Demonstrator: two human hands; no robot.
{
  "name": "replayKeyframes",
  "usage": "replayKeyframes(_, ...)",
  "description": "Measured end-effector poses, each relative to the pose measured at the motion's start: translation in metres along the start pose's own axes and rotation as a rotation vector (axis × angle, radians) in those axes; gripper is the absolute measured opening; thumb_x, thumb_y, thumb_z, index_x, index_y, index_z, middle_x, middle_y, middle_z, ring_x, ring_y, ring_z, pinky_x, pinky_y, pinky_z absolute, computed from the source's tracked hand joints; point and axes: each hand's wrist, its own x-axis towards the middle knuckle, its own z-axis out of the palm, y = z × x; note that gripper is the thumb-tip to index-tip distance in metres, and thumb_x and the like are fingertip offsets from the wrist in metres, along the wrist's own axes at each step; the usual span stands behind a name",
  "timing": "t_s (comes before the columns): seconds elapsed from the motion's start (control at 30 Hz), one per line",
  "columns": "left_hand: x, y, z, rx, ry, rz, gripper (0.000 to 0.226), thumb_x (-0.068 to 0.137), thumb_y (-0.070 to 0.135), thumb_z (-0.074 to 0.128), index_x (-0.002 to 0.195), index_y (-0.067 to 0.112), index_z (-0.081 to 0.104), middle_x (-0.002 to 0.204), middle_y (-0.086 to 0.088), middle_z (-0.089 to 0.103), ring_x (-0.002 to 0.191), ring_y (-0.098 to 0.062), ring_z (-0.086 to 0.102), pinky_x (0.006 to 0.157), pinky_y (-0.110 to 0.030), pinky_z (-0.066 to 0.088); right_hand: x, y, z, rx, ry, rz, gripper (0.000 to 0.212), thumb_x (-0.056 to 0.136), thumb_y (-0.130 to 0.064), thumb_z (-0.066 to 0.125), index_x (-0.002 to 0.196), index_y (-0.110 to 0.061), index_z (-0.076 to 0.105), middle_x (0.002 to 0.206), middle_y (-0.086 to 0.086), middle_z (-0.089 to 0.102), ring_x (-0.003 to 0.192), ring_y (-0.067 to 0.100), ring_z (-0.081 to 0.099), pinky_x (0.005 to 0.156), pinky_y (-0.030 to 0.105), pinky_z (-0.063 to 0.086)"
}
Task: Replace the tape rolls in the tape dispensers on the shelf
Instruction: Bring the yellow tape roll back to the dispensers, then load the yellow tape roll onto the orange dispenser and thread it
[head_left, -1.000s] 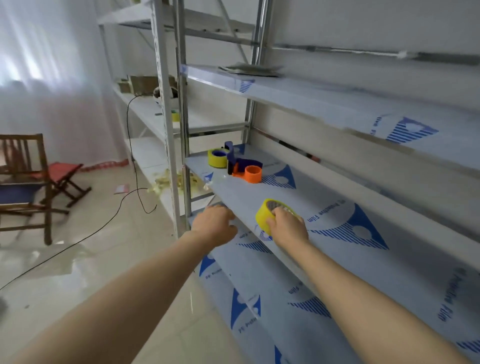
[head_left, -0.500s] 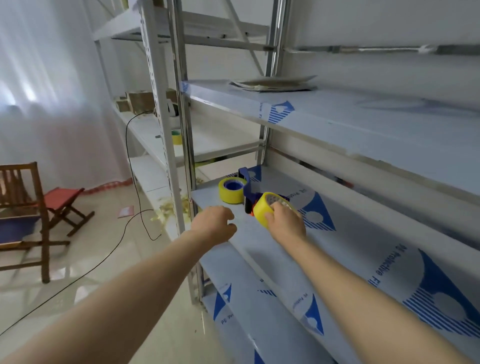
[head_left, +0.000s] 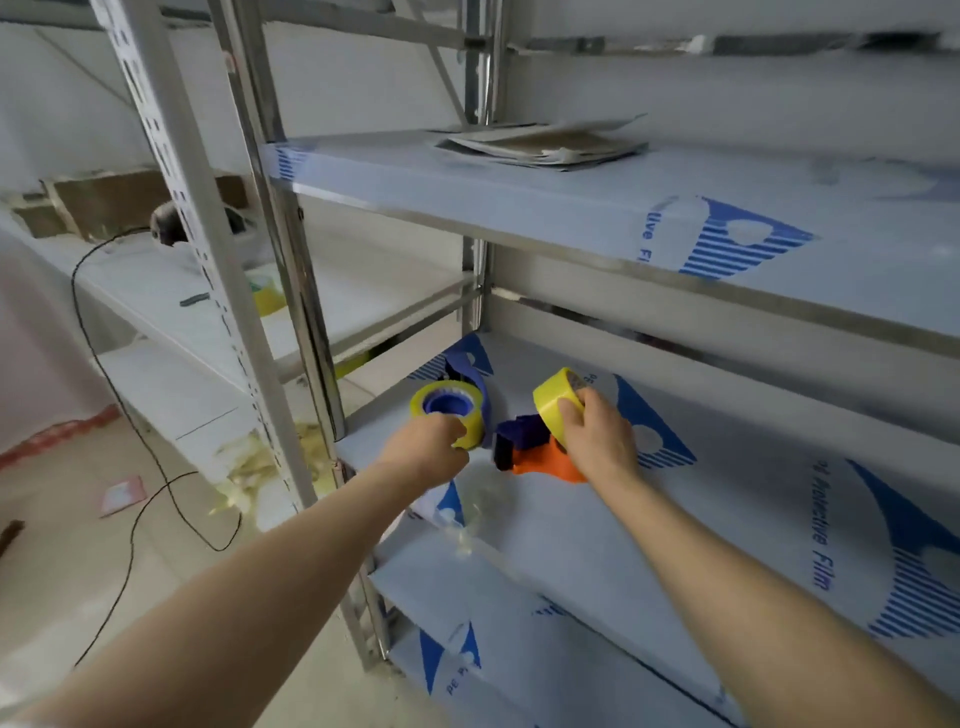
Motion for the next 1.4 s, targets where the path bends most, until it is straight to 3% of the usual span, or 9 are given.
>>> replayKeyframes(0.13,0.036,-0.014,-0.007,-0.044,-0.054,0.149,0.026,0.089,0.029,0.054,0.1,0.008,0.065,0.101,-0.012,0.066,0.096,-0.03,0.061,0.076,-0.035,0.048,0.005,-0.014,0.017,0.073,0.091,0.179,0.035,0.097,-0.026,0.04,0.117,0.0,0.052,0.119,0.023,0.059,0.111,0.039,0.053,0.091,0.044,0.041)
replayKeyframes(0.2,0.051,-0.012,-0.008,-0.041,-0.073,0.232,0.017,0.085,0.022,0.055,0.089,0.007,0.061,0.097,-0.015,0.065,0.096,-0.033,0.06,0.073,-0.034,0.045,0.005,-0.015,0.02,0.097,0.138,0.255,0.035,0.097,-0.026,0.04,0.118,0.0,0.052,0.119,0.024,0.059,0.112,0.038,0.053,0.091,0.042,0.041)
replayKeyframes(0.33,0.07,0.004,-0.002,-0.1,-0.107,0.347,0.045,0.089,0.02,0.054,0.132,0.007,0.049,0.127,-0.015,0.058,0.117,-0.031,0.054,0.094,-0.036,0.043,0.0,-0.006,0.019,0.128,0.228,0.362,0.034,0.097,-0.028,0.04,0.115,-0.001,0.053,0.117,0.021,0.06,0.109,0.037,0.054,0.087,0.04,0.041)
replayKeyframes(0.43,0.085,0.02,0.008,-0.105,-0.108,0.37,0.052,0.092,0.027,0.053,0.14,0.01,0.04,0.138,-0.013,0.05,0.124,-0.029,0.05,0.103,-0.037,0.041,-0.002,0.008,0.016,0.13,0.257,0.431,0.035,0.098,-0.03,0.04,0.117,-0.003,0.053,0.118,0.019,0.06,0.108,0.036,0.055,0.086,0.038,0.042)
replayKeyframes(0.67,0.108,0.048,0.03,-0.026,-0.169,0.335,0.045,0.092,0.032,0.052,0.13,0.008,0.048,0.129,-0.014,0.058,0.116,-0.031,0.055,0.095,-0.037,0.045,-0.006,0.046,0.014,0.084,0.282,0.44,0.037,0.096,-0.028,0.043,0.125,-0.006,0.052,0.121,0.02,0.06,0.109,0.036,0.055,0.087,0.038,0.043)
replayKeyframes(0.8,0.118,0.057,0.043,0.056,-0.209,0.375,0.031,0.091,0.033,0.05,0.112,0.012,0.058,0.112,-0.013,0.065,0.1,-0.029,0.061,0.078,-0.032,0.044,-0.02,0.059,0.011,-0.015,0.268,0.415,0.036,0.096,-0.027,0.044,0.127,-0.009,0.05,0.125,0.016,0.058,0.114,0.036,0.054,0.092,0.039,0.043)
replayKeyframes(1.0,0.132,0.058,0.053,0.086,-0.193,0.395,0.026,0.092,0.022,0.045,0.107,0.011,0.063,0.109,-0.014,0.066,0.1,-0.033,0.061,0.08,-0.037,0.048,-0.036,0.072,0.017,-0.225,0.208,0.368,0.041,0.096,-0.027,0.044,0.133,-0.011,0.046,0.134,0.009,0.054,0.125,0.028,0.048,0.105,0.033,0.032)
replayKeyframes(1.3,0.148,0.048,0.034,-0.119,-0.03,0.521,0.023,0.089,0.015,0.049,0.104,0.004,0.062,0.102,-0.018,0.067,0.093,-0.035,0.061,0.066,-0.032,0.042,-0.039,0.066,0.053,-0.548,0.076,0.349,0.03,0.095,-0.024,0.042,0.12,-0.011,0.054,0.121,0.009,0.06,0.117,0.028,0.051,0.109,0.033,0.022)
replayKeyframes(1.4,0.15,0.048,0.028,-0.165,0.032,0.59,0.026,0.089,0.019,0.052,0.11,0.007,0.062,0.106,-0.016,0.067,0.096,-0.035,0.061,0.067,-0.032,0.041,-0.037,0.061,0.057,-0.558,0.19,0.329,0.027,0.08,-0.026,0.056,0.098,-0.009,0.066,0.096,0.012,0.069,0.096,0.031,0.064,0.099,0.041,0.041)
